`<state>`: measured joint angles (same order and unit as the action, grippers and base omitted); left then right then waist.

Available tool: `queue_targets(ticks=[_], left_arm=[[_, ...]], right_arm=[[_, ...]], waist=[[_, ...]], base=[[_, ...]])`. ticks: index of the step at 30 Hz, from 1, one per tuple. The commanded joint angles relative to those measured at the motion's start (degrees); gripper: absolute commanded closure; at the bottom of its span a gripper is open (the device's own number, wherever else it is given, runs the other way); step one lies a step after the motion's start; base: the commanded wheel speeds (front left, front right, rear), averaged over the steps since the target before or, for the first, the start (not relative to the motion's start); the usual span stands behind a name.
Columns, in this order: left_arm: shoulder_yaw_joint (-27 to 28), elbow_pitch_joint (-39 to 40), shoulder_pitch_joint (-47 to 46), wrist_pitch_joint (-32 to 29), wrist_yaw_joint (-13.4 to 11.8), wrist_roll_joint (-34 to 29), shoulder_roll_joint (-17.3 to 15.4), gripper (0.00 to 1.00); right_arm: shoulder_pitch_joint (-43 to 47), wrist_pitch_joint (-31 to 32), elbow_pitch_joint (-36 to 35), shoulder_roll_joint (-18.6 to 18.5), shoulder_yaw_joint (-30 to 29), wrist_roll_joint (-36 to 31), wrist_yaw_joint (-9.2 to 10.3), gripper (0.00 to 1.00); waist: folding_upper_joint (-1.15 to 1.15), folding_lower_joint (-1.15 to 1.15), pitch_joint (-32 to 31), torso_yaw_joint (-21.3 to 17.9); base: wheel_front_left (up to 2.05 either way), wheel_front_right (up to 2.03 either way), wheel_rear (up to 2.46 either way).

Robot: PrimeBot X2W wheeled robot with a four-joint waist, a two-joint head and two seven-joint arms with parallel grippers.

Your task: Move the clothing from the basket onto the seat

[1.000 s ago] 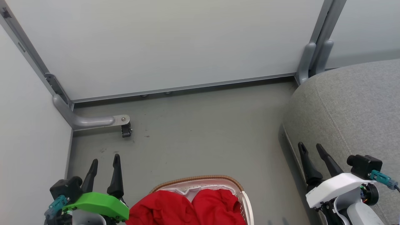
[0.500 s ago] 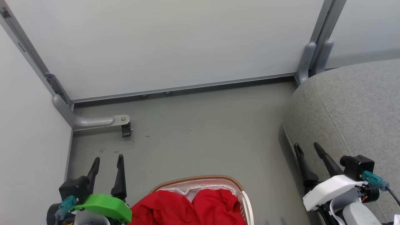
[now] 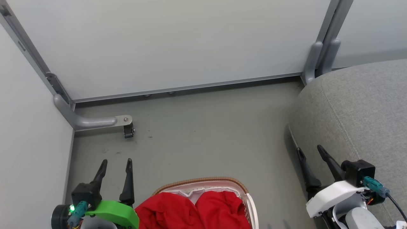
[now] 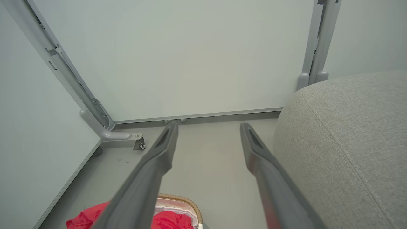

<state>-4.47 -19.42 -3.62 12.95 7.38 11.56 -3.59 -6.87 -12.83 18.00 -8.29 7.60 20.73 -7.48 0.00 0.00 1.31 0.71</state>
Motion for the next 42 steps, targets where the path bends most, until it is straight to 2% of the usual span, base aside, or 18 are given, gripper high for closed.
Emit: queue_targets(ticks=[1,11,19,25,38,42], left_arm=[[-0.3,0.1,0.5,0.5,0.1,-1.3,-0.2,0.00],[-3.2,-1.8,-3.7,1.5,0.2,-4.5,0.2,0.00],[-7.3,-5.2,-9.4,2.4,0.2,-7.4,0.4,0.00],[-10.5,-7.6,-13.5,2.2,0.2,-7.1,0.1,0.00],[-22.1,-14.0,-21.6,2.2,0.2,-1.2,-0.5,0.00],[-26.0,-16.5,-23.7,2.2,0.2,2.7,-0.3,0.00]], right_arm=[[0.0,-0.6,-0.2,-0.2,0.2,-1.4,-0.02,0.00],[-3.3,-1.6,-1.2,-0.4,0.9,-4.2,-0.01,0.00],[-7.8,-2.4,-2.5,-0.4,1.8,-6.7,0.00,0.00],[-10.9,-2.4,-3.6,0.6,2.3,-5.8,-0.01,0.00],[-15.1,-2.4,-5.5,0.5,2.5,-6.2,-0.01,0.00],[-16.1,-2.4,-6.0,0.5,2.5,-6.3,-0.01,0.00]], waist=[[0.00,0.00,0.3,-0.1],[0.00,0.00,7.9,-1.6],[0.00,0.00,18.1,-3.4],[0.00,0.00,25.0,-4.7],[0.00,0.00,36.1,-6.1],[0.00,0.00,39.0,-6.8]], base=[[0.00,0.00,0.00],[0.00,0.00,0.00],[0.00,0.00,0.00],[0.00,0.00,0.00],[0.00,0.00,0.00],[0.00,0.00,0.00]])
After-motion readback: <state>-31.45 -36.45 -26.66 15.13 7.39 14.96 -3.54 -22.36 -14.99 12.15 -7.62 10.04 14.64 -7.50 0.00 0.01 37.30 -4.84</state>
